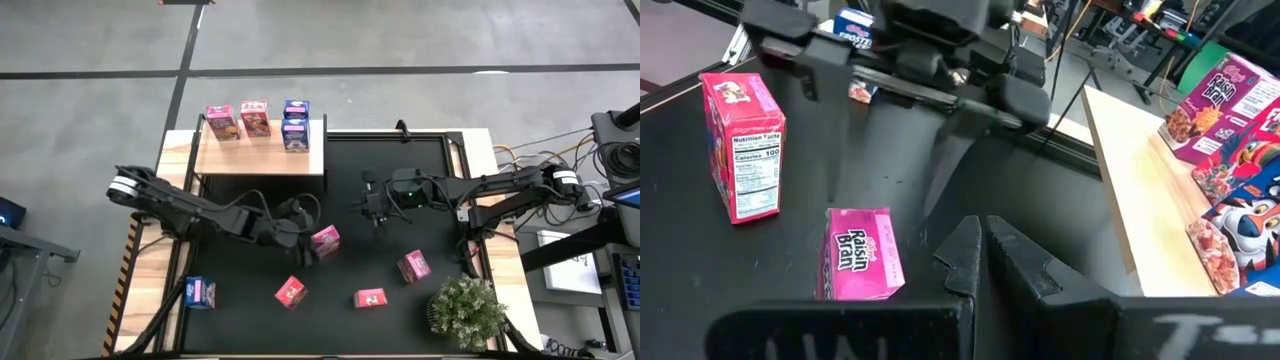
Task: Stack cereal on shelf
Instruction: Align the left purple cereal box with the other purple cereal box on the shelf
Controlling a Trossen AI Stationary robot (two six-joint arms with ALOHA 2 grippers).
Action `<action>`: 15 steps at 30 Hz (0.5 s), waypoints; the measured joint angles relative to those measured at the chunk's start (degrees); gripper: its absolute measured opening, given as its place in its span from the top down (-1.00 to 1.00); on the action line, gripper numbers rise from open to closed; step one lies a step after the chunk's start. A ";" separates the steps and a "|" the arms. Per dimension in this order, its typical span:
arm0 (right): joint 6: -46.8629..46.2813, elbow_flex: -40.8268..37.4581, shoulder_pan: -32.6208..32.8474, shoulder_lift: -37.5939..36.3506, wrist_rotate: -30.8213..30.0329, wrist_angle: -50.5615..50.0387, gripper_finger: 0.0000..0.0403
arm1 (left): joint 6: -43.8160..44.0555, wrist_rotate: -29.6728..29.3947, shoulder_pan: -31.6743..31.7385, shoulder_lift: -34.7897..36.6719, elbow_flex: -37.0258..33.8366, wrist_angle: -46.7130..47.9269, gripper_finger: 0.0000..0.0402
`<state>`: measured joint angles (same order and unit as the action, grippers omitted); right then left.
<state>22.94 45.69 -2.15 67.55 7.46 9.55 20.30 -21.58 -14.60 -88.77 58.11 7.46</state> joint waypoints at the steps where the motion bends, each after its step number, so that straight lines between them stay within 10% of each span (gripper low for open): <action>1: 0.00 0.00 0.00 0.00 0.00 -0.03 0.94 | -0.20 0.00 0.01 -0.65 0.53 0.21 -0.24; 15: -0.89 -0.24 0.00 0.02 0.00 -0.23 0.94 | -0.49 1.46 0.01 -4.14 0.85 0.18 -0.25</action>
<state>22.04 45.45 -2.15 67.57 7.46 9.32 19.81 -20.13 -14.59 -92.91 58.96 7.64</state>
